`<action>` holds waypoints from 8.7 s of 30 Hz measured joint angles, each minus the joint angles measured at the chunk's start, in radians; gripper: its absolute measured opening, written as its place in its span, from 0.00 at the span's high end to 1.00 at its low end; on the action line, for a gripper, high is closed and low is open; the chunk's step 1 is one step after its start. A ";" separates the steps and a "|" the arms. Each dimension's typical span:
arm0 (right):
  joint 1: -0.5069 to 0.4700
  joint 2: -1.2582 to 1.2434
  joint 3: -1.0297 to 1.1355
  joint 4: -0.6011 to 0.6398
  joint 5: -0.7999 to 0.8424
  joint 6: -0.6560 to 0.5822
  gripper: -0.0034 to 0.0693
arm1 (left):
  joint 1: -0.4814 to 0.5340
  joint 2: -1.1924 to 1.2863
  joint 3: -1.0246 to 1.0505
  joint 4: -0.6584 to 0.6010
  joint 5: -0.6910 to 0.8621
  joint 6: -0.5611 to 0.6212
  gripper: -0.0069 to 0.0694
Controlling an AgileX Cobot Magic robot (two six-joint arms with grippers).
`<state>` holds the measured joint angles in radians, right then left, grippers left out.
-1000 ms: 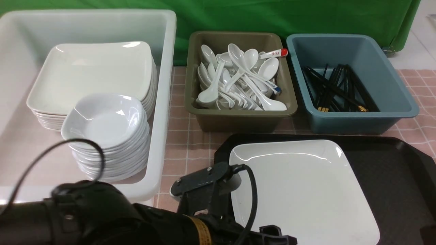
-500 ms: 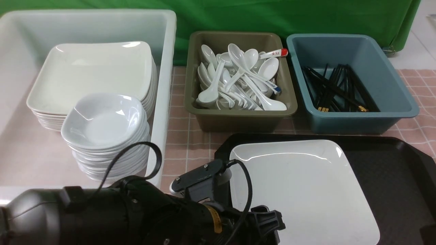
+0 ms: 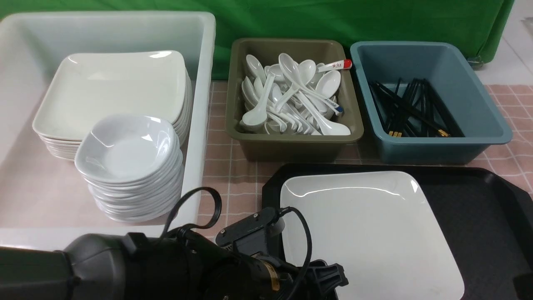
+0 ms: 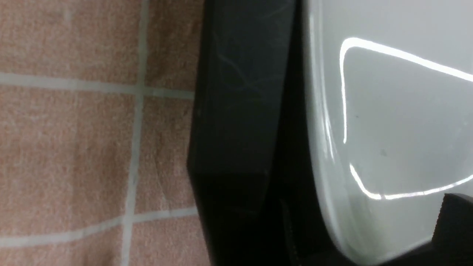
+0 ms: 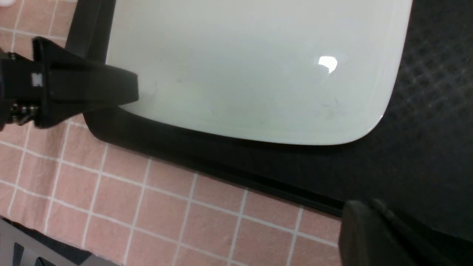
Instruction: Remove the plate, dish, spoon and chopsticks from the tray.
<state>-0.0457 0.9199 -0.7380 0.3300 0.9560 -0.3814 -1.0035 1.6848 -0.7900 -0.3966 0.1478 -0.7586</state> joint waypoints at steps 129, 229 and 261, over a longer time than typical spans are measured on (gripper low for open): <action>0.000 -0.190 -0.294 -0.050 0.137 0.059 0.87 | 1.352 0.070 -0.392 -0.739 0.286 1.593 0.33; 0.020 -0.904 0.727 -0.305 -0.777 0.219 0.69 | 1.345 -0.760 -0.392 -0.286 1.072 1.383 0.91; 0.020 -0.904 0.727 -0.338 -0.779 0.219 0.63 | 1.132 -0.766 -0.392 -0.111 1.072 1.299 0.91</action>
<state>-0.0252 0.0155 -0.0109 -0.0076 0.1766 -0.1621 0.1290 0.9188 -1.1817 -0.5071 1.2202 0.5400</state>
